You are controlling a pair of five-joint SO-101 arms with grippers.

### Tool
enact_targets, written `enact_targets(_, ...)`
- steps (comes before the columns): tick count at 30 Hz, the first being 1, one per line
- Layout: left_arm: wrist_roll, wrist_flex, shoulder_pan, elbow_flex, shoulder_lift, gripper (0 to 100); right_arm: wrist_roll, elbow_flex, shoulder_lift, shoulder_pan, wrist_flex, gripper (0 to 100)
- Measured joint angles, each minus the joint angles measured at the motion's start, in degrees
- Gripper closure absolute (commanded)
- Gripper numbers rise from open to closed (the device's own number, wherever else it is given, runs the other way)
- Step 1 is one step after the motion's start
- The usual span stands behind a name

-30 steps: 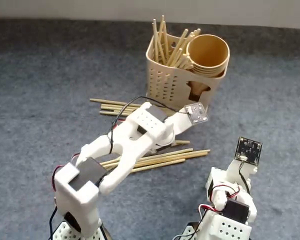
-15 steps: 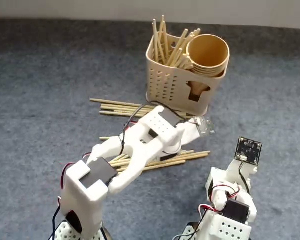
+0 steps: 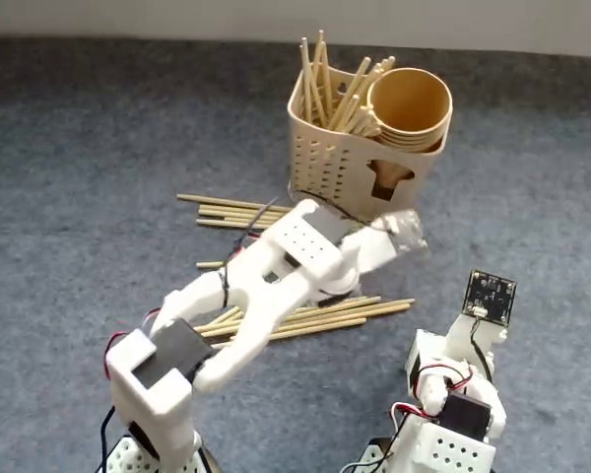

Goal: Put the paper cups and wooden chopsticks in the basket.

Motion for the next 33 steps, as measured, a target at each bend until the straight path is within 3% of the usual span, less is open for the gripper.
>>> enact_targets(9, 0.8, -2.5, -6.6, -0.4, 3.8, 87, 0.0, 0.0, 0.0, 0.0, 0.0, 99.3)
enact_targets(17, 0.8, -2.5, -9.7, -8.6, 12.7, 87, 0.0, 0.0, 0.0, 0.0, 0.0, 99.3)
enact_targets(25, 0.8, 3.0, -8.3, -13.5, 16.6, 99, 0.0, 0.0, 0.0, 0.0, 0.0, 99.3)
enact_targets(33, 0.7, 7.6, -5.5, -13.6, 16.7, 100, 0.0, 0.0, 0.0, 0.0, 0.0, 99.3)
